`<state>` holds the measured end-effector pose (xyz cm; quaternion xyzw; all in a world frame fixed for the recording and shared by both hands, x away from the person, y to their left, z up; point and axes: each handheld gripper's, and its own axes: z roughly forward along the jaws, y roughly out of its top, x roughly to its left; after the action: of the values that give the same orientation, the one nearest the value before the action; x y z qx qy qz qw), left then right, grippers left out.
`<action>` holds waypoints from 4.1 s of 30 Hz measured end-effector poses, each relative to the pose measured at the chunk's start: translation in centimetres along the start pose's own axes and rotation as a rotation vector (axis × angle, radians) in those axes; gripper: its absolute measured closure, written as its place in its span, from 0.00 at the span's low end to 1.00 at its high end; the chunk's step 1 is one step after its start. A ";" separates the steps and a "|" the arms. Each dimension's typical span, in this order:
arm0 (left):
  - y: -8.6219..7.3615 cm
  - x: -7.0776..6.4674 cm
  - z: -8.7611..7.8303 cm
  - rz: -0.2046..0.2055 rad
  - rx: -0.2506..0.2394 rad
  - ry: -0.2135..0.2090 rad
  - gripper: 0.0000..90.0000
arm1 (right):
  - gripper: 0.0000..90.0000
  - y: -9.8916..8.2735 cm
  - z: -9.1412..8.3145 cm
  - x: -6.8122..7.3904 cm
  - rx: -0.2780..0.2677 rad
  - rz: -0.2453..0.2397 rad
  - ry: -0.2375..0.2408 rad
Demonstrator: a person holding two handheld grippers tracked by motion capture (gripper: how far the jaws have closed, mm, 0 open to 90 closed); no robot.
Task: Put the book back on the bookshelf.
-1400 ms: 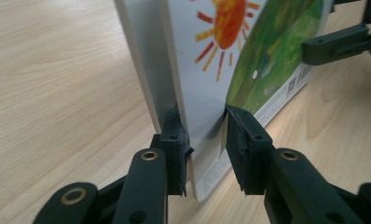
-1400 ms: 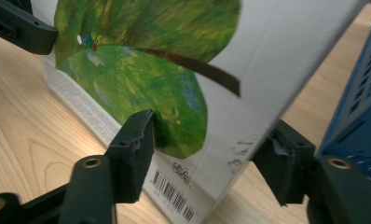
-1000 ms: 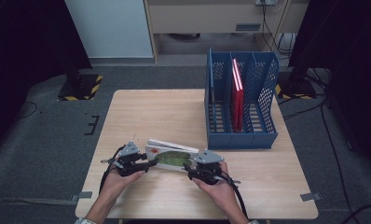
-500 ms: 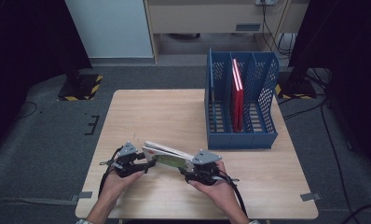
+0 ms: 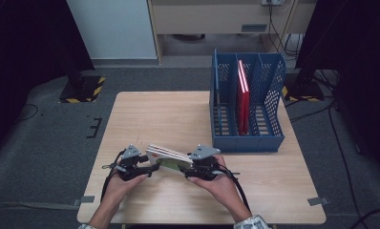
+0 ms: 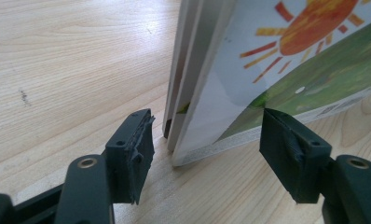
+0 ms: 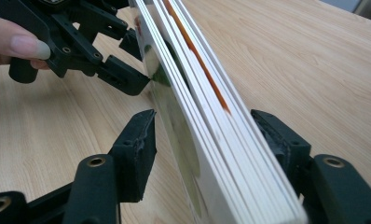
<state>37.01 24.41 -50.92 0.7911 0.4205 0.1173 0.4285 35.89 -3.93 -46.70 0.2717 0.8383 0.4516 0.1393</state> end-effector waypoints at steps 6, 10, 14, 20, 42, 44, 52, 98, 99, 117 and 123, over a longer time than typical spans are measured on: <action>0.0 0.2 -0.1 -0.007 -0.003 0.005 0.36 | 0.52 0.7 0.6 -0.3 0.021 -0.019 0.019; 0.0 0.3 0.0 -0.017 0.011 0.009 0.30 | 0.54 0.7 0.9 -0.7 0.038 -0.008 0.030; 0.0 0.2 0.1 -0.018 0.010 0.004 0.29 | 0.54 0.5 1.3 -0.8 0.044 -0.009 0.043; 0.0 0.3 0.0 -0.014 0.014 0.010 0.29 | 0.57 0.6 1.5 -0.9 0.037 -0.005 0.068; -0.1 1.5 -0.8 -0.031 0.002 0.047 0.27 | 0.77 0.9 2.0 -1.0 0.022 -0.006 0.114; -0.1 1.8 -0.9 -0.042 -0.001 0.056 0.27 | 0.79 0.9 2.0 -0.9 0.021 -0.016 0.110; -0.5 3.1 -1.1 -0.021 0.067 0.182 0.14 | 0.84 0.9 1.9 -0.9 0.017 -0.004 0.100; -1.5 5.2 0.0 -0.005 0.177 0.306 0.03 | 0.84 0.8 -2.7 -2.2 -0.044 0.059 -0.003; -1.6 5.1 0.1 -0.006 0.175 0.301 0.03 | 0.85 0.7 -2.8 -2.2 -0.046 0.059 -0.003; -2.1 5.1 0.4 -0.023 0.117 0.293 0.00 | 0.84 -0.1 -5.9 -2.9 -0.055 0.071 -0.049; -2.1 5.1 0.5 -0.023 0.119 0.294 0.00 | 0.84 -0.5 -7.4 -3.2 -0.059 0.065 -0.077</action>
<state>39.25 28.59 -53.71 0.7847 0.4937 0.2016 0.3160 34.75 -11.09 -43.07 0.3118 0.8093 0.4698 0.1646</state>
